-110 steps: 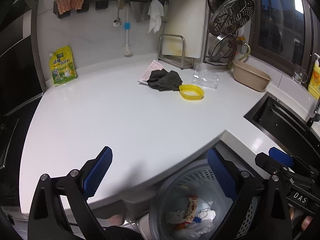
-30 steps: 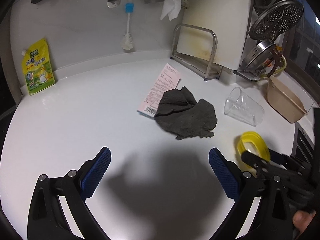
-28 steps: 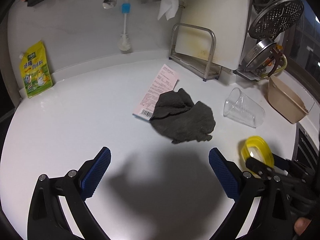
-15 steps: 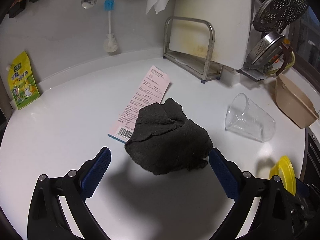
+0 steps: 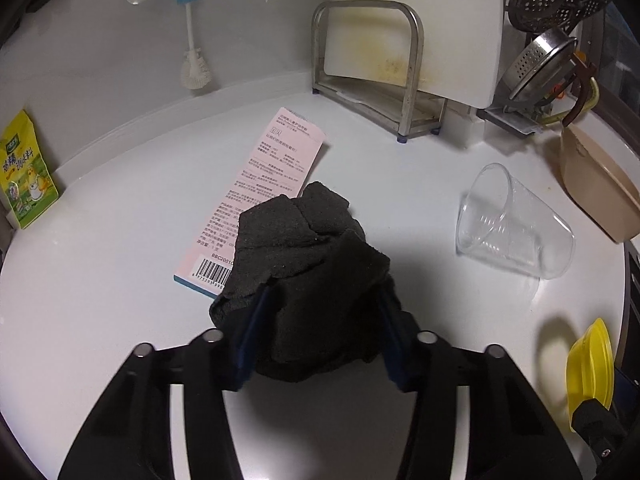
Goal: Collect trash
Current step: 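Grasp the yellow lid rim with the right tool while the left tool grasps the dark grey cloth, then carry the yellow lid and grey cloth over the trash bin with both tools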
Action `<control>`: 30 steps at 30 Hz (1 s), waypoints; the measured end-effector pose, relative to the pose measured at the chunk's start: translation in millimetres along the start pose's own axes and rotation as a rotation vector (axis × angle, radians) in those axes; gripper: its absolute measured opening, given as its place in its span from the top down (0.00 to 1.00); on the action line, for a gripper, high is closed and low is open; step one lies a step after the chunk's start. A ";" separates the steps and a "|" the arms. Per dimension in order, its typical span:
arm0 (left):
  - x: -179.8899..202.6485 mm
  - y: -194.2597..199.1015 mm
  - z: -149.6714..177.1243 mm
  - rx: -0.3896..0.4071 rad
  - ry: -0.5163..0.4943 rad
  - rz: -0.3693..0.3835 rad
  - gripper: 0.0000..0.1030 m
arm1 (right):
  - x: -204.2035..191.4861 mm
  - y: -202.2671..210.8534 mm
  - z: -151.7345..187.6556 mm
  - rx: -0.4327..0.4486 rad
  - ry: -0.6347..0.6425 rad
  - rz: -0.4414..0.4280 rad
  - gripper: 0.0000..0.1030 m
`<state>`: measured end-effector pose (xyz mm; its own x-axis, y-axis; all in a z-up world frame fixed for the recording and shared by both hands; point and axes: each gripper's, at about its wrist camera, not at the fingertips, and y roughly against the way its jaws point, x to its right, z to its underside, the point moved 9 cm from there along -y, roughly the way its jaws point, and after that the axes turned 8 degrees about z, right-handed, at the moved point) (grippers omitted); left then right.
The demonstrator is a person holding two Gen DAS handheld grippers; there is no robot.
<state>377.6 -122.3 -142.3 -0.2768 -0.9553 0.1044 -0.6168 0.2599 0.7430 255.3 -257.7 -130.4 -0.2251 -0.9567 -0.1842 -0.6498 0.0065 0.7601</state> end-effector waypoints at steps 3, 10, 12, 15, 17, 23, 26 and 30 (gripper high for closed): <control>2.5 2.6 0.4 0.006 -0.002 0.020 0.76 | -0.8 -0.7 0.5 0.000 0.003 -0.002 0.34; 10.1 26.3 -2.2 0.067 -0.012 0.046 0.89 | -6.2 -1.5 1.8 0.005 0.013 -0.020 0.34; 12.8 41.5 -1.8 0.100 -0.029 0.043 0.89 | -7.9 0.4 1.9 0.016 0.022 -0.016 0.34; 15.0 62.5 3.4 0.131 -0.041 0.052 0.89 | -9.8 4.4 3.7 0.027 0.029 -0.022 0.34; 15.3 78.0 11.0 0.144 -0.044 0.062 0.89 | -12.5 8.4 6.4 0.033 0.032 -0.037 0.34; 10.5 118.7 38.8 0.169 -0.057 0.065 0.89 | -22.3 33.2 17.7 0.065 0.058 -0.060 0.34; 10.9 137.6 54.2 0.175 -0.067 0.052 0.89 | -21.9 48.0 26.6 0.082 0.048 -0.063 0.34; 15.8 162.2 76.2 0.191 -0.066 0.076 0.89 | -20.1 68.4 46.1 0.096 0.039 -0.062 0.34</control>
<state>217.0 -84.5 -70.5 -0.3718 -0.9221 0.1068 -0.7189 0.3588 0.5953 181.8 -224.7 -103.5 -0.1547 -0.9668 -0.2032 -0.7283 -0.0274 0.6847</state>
